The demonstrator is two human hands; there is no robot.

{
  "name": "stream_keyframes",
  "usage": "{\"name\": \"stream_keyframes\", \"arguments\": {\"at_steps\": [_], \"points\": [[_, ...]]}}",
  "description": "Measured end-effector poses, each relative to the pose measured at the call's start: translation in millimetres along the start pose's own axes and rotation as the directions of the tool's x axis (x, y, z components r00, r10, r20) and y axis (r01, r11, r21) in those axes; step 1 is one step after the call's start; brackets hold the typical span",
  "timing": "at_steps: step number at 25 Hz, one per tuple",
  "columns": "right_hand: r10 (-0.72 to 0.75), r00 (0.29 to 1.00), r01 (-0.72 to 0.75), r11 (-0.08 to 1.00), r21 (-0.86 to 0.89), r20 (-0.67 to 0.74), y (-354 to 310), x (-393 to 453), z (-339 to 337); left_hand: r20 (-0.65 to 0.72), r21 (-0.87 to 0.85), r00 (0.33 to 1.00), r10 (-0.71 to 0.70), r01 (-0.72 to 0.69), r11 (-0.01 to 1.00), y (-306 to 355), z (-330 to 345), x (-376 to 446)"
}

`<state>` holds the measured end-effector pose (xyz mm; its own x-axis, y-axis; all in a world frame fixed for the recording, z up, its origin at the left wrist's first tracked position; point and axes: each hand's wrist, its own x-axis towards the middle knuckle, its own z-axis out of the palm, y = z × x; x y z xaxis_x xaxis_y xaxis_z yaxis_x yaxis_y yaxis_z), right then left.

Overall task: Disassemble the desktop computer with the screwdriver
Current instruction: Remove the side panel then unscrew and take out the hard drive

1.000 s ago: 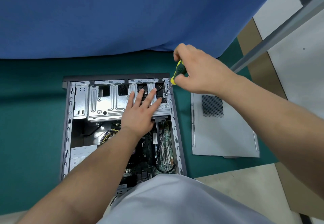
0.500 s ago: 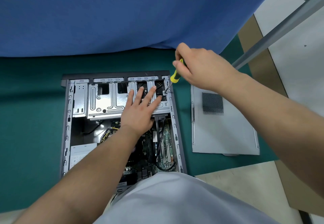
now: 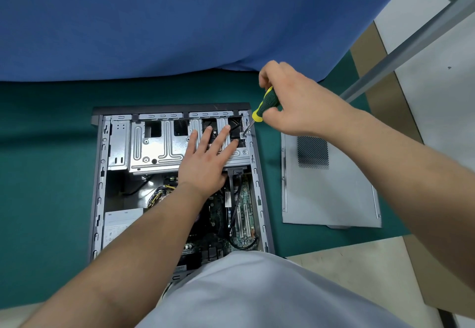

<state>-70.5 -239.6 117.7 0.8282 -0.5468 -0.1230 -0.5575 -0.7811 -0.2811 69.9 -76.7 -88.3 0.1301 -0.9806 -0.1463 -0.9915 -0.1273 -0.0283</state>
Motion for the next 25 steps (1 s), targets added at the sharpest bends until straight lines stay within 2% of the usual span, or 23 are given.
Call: {"name": "stream_keyframes", "arguments": {"at_steps": [3,7,8,11,12,16,17,20,21,25], "points": [[0.084,0.990,-0.101,0.983,-0.153,-0.111,-3,2,7,0.000,0.000,1.000,-0.001,0.001,1.000,0,0,0],[-0.015,1.000,0.015,0.996,0.085,0.009,0,1,2,-0.004,-0.006,1.000,-0.001,0.001,1.000,0,-1,0],[-0.002,1.000,0.002,0.997,0.081,0.004,-1,-1,2,-0.004,-0.007,1.000,-0.002,0.001,1.000,0,-1,0],[0.127,0.986,-0.143,0.976,-0.162,-0.106,-3,1,9,-0.003,-0.005,1.000,0.000,0.000,1.000,0,0,0],[0.121,0.987,-0.140,0.971,-0.192,-0.108,-1,2,10,-0.005,-0.005,1.000,0.000,0.000,1.000,0,0,0],[0.024,0.999,-0.026,0.995,0.093,0.024,4,-1,2,-0.014,-0.003,1.000,-0.003,0.002,1.000,0,2,1],[0.050,0.998,-0.052,0.995,0.083,0.023,5,-2,3,-0.015,-0.002,1.000,-0.003,0.003,1.000,0,3,1],[0.143,0.986,-0.152,0.983,-0.100,-0.089,10,-1,11,-0.024,-0.002,1.000,-0.002,0.002,1.000,0,4,1],[0.136,0.987,-0.144,0.985,-0.092,-0.088,12,-1,11,-0.026,-0.003,1.000,-0.001,0.001,1.000,0,4,1],[0.111,0.993,-0.107,0.985,0.135,-0.028,17,-5,9,-0.026,-0.006,1.000,-0.002,0.002,1.000,0,4,1]]}}
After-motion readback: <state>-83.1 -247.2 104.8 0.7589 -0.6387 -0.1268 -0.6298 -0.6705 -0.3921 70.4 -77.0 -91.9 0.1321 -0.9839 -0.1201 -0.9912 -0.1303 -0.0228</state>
